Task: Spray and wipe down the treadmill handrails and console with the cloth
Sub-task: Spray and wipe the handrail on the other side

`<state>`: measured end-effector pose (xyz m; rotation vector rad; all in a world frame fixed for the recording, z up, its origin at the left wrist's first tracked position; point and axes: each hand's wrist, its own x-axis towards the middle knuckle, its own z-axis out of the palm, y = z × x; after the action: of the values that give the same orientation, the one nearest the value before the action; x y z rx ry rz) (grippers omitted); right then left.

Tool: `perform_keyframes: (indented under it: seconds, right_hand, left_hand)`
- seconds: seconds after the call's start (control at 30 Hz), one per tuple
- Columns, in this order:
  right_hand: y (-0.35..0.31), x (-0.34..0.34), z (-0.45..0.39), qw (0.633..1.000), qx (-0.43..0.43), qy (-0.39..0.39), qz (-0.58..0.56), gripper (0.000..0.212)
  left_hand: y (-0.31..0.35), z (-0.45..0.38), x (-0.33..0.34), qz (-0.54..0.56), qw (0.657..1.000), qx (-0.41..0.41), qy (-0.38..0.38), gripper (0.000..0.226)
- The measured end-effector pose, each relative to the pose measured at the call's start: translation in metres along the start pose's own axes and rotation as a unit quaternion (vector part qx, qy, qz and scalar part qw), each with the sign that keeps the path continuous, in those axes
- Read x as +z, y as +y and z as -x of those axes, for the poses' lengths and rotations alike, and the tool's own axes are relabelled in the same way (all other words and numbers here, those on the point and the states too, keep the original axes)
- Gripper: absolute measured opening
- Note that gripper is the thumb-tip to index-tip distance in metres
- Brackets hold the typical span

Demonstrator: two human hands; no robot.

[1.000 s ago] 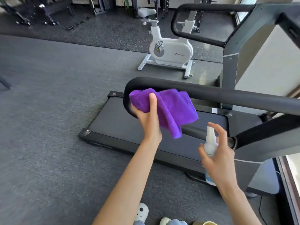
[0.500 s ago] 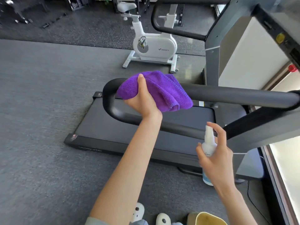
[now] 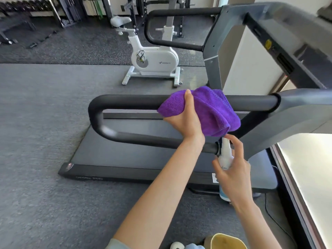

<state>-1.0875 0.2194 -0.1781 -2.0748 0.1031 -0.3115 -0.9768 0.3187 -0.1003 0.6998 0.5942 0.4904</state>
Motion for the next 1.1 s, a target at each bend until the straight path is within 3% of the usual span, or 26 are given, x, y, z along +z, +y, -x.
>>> perform_keyframes:
  seconds: [0.13,0.4,0.5,0.63,0.9,1.0,1.1]
  right_hand:
    - [0.010,-0.011,-0.002,1.000,0.020,0.020,0.006,0.066]
    - [0.017,-0.022,-0.006,0.999,0.023,0.046,-0.013,0.067]
    - [0.021,-0.039,-0.002,0.997,-0.009,0.082,-0.010,0.066]
    - [0.028,-0.069,0.000,0.994,-0.013,0.105,0.003,0.066]
    - [0.032,-0.103,0.010,0.990,-0.004,0.137,0.019,0.066]
    - [0.032,-0.098,0.008,0.992,-0.006,0.125,0.007,0.062]
    - [0.031,-0.092,0.004,0.994,-0.005,0.113,0.007,0.065]
  left_hand:
    - [0.005,0.002,-0.006,-0.014,0.999,-0.034,-0.012,0.053]
    - [0.024,-0.018,-0.026,-0.051,0.997,0.056,-0.022,0.042]
    - [-0.007,0.009,-0.008,-0.055,0.997,0.013,-0.044,0.056]
    - [-0.043,0.044,0.022,-0.035,0.995,-0.052,-0.074,0.057]
    - [-0.033,0.042,0.014,-0.040,0.996,-0.054,-0.060,0.049]
    - [-0.023,0.032,0.003,-0.048,0.997,-0.019,-0.057,0.056]
    - [-0.033,0.041,0.006,-0.080,0.991,-0.053,-0.090,0.065]
